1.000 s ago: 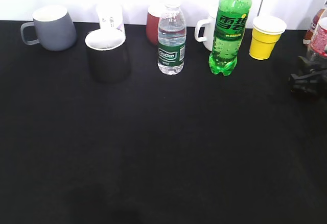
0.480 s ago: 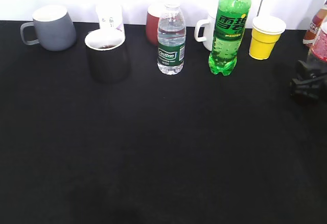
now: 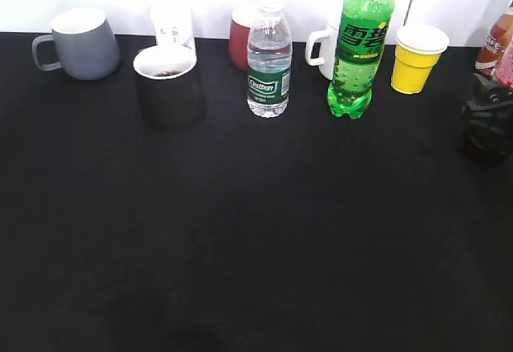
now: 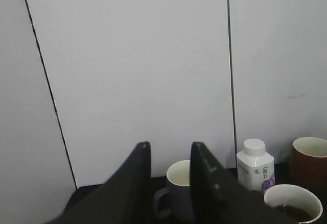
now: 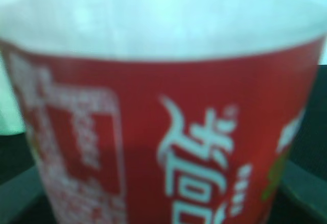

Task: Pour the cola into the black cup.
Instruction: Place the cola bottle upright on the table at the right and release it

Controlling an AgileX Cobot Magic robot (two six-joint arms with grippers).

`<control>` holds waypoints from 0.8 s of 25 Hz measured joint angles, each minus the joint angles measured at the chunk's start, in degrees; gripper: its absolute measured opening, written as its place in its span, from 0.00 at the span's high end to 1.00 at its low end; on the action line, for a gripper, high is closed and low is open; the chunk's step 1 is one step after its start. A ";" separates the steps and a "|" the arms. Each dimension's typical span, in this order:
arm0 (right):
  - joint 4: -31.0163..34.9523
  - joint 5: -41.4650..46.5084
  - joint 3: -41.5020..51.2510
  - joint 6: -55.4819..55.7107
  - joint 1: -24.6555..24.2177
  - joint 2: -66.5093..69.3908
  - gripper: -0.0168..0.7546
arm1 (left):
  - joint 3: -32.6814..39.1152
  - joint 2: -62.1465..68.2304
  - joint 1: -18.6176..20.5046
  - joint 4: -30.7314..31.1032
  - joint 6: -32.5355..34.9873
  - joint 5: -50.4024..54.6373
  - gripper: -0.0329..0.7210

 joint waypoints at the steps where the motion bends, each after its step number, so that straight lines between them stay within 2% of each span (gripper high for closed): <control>1: -0.06 0.00 0.00 0.00 0.00 0.00 0.24 | 0.00 0.00 0.00 0.00 0.00 -0.04 0.68; 13: -3.13 -0.12 4.90 1.35 0.00 -0.43 0.23 | 0.00 0.00 0.00 0.00 0.00 -0.04 0.68; 20: -1.85 -0.07 11.89 0.83 0.00 -10.44 0.23 | 0.00 2.20 0.00 0.89 0.00 -0.65 0.68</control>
